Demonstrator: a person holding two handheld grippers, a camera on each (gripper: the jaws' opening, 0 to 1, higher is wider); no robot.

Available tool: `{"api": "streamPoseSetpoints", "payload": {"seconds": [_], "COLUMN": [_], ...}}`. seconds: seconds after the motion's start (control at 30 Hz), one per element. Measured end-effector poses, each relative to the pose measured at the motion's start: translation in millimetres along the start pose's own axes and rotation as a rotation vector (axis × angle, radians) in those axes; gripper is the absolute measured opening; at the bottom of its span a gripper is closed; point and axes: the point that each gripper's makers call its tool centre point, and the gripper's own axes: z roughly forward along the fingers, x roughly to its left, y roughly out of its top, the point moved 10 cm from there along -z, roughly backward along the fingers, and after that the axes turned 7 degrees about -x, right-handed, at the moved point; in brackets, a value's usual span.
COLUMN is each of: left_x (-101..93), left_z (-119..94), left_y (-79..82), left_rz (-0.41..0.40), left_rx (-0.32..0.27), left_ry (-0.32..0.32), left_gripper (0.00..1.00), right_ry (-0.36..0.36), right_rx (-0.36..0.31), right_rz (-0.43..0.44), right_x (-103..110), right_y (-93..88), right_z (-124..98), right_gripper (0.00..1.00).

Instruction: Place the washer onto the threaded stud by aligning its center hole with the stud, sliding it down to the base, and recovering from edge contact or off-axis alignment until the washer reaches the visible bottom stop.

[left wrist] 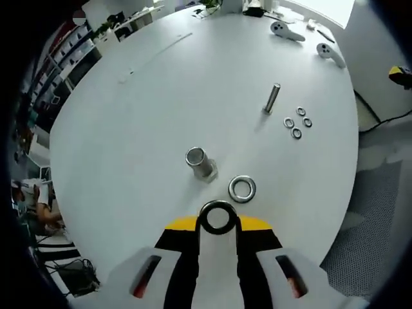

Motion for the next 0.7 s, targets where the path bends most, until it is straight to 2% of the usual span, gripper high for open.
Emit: {"api": "streamPoseSetpoints", "payload": {"seconds": [0.3,0.43,0.7], "left_x": [8.4,8.6,11.8], "left_z": [-4,-8,-6], "left_y": [18.7,25.1,36.3], "left_rz": [0.02,0.047,0.05], "left_rx": [-0.03,-0.024,-0.026], "left_ry": [0.0,0.0,-0.003], "left_gripper": [0.19,0.19,0.19], "right_ry": [-0.006,-0.006,-0.003], "right_rx": [-0.004,-0.006,-0.005], "right_rz": [0.002,0.001,0.002], "right_x": [0,-1,-1], "right_y": [0.1,0.4,0.2], "right_z": [-1,-1,0], "right_gripper": [0.42,0.42,0.42]}}
